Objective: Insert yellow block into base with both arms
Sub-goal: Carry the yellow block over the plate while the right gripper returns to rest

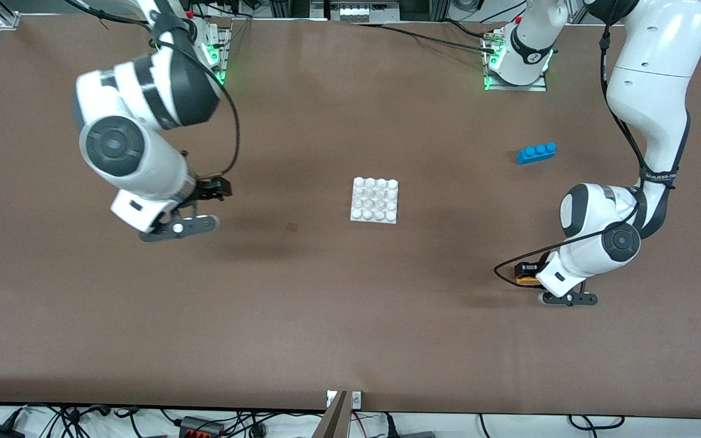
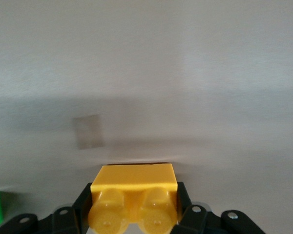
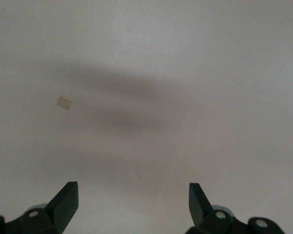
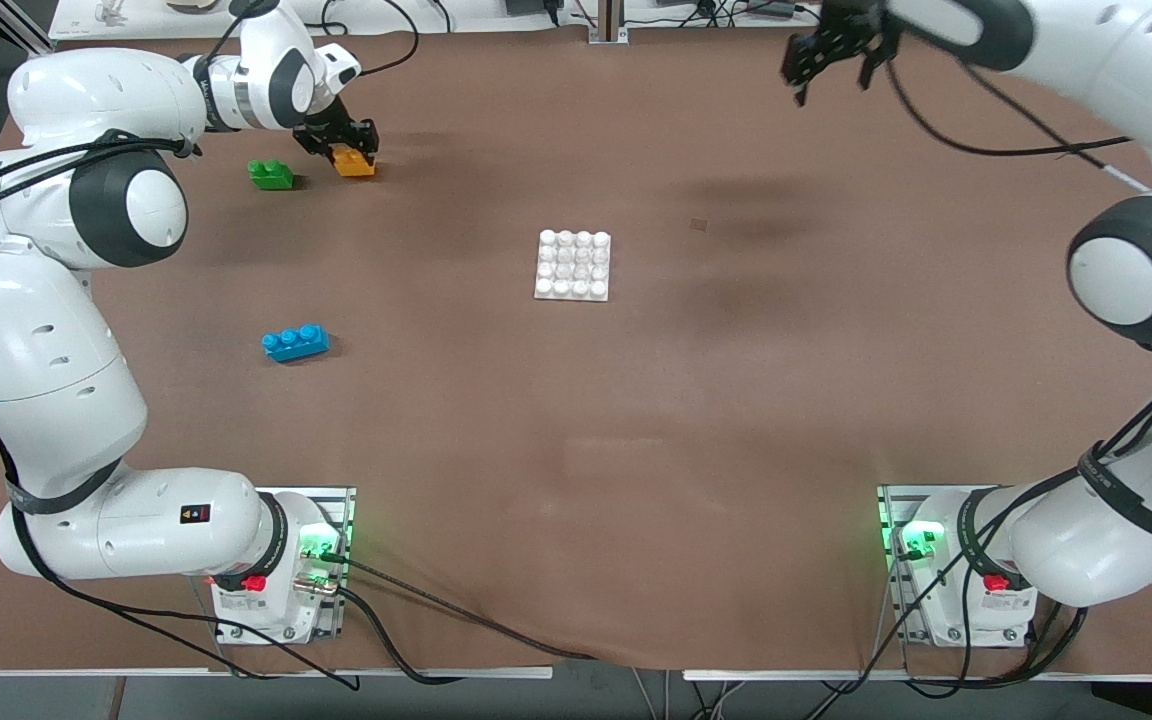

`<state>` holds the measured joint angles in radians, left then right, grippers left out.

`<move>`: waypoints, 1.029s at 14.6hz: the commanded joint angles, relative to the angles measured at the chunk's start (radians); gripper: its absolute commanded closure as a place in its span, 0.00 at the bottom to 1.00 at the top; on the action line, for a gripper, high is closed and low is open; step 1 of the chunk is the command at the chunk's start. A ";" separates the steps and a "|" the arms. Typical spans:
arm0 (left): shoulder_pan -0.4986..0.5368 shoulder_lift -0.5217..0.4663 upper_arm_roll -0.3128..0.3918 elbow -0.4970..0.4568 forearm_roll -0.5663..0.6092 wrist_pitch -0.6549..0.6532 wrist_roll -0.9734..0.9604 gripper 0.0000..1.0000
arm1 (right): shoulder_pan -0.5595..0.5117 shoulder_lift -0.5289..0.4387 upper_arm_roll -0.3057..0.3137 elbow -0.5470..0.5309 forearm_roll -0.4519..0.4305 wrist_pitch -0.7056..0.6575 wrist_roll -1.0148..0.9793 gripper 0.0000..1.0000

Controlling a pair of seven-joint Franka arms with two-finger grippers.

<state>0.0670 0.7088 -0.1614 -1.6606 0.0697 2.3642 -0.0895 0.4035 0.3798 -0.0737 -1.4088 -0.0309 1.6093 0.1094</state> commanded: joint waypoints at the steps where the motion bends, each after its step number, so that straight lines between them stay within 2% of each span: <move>1: -0.003 -0.054 -0.068 0.022 -0.001 -0.097 -0.018 0.51 | -0.052 -0.058 0.000 -0.025 -0.038 -0.061 -0.059 0.00; 3: -0.003 -0.055 -0.140 0.067 -0.001 -0.155 -0.079 0.51 | -0.078 -0.106 -0.017 -0.029 -0.041 -0.120 -0.124 0.00; 4: -0.003 -0.055 -0.179 0.087 -0.001 -0.193 -0.107 0.51 | -0.107 -0.149 -0.006 -0.030 -0.050 -0.137 -0.169 0.00; 8: -0.004 -0.057 -0.295 0.107 0.001 -0.279 -0.177 0.55 | -0.288 -0.263 0.008 -0.064 -0.017 -0.129 -0.189 0.00; 10: -0.025 -0.058 -0.335 0.107 0.011 -0.312 -0.295 0.54 | -0.356 -0.364 0.011 -0.192 -0.015 -0.102 -0.191 0.00; 11: -0.051 -0.064 -0.342 0.107 0.013 -0.315 -0.359 0.54 | -0.376 -0.405 0.012 -0.252 -0.015 -0.100 -0.189 0.00; 12: -0.082 -0.071 -0.342 0.104 0.013 -0.315 -0.399 0.54 | -0.399 -0.427 0.012 -0.265 -0.009 -0.101 -0.189 0.00; 14: -0.162 -0.086 -0.328 0.098 0.015 -0.315 -0.462 0.54 | -0.430 -0.430 0.026 -0.246 0.075 -0.097 -0.192 0.00; 15: -0.199 -0.094 -0.320 0.090 0.016 -0.307 -0.481 0.54 | -0.442 -0.426 0.037 -0.234 0.089 -0.098 -0.195 0.00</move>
<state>-0.0649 0.6483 -0.5020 -1.5637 0.0696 2.0730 -0.5117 -0.0033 -0.0216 -0.0796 -1.6211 0.0141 1.4886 -0.0821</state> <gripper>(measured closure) 0.322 0.000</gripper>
